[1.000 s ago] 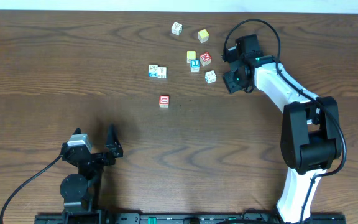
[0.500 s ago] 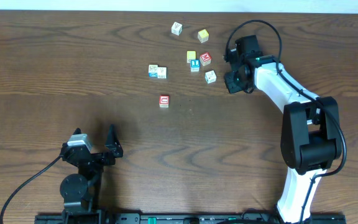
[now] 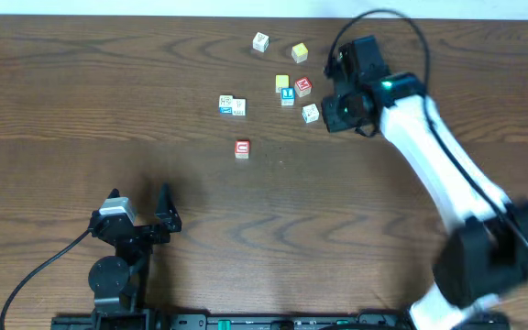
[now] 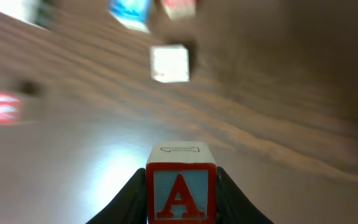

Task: Lift 4 blocks
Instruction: 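Lower the right gripper and close it on the red A block, then carry the red A block toward the center and set it down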

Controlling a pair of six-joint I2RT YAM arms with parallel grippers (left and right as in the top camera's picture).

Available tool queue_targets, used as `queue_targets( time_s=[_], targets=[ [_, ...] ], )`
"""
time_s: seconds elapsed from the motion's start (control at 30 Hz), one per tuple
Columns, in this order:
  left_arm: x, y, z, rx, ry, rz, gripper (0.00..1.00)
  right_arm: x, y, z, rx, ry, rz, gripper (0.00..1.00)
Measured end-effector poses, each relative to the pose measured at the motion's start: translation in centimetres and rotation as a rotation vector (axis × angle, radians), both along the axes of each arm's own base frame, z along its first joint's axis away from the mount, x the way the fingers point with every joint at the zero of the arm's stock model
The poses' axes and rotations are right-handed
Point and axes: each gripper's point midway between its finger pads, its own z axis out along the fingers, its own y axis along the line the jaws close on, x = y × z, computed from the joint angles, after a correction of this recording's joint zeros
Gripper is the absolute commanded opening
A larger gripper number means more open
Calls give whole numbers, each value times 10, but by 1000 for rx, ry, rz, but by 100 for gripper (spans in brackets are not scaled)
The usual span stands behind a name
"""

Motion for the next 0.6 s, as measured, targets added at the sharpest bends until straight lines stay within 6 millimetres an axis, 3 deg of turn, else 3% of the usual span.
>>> queue_targets(
  time_s=[0.13,0.27,0.4,0.47,0.6],
  targets=[
    [0,0,0,0,0,0,98,-41,-12,66,-1,-75,-47,2],
    [0,0,0,0,0,0,98,-89,-35,92,-43,-89,-124,2],
    [0,0,0,0,0,0,98,-137,-43,83,-32,-109,-154,2],
    [0,0,0,0,0,0,98,-155,-42,68,-4,-133,-154,10],
    [0,0,0,0,0,1,98,-158,-30,28,96,-240,-160,14]
  ],
)
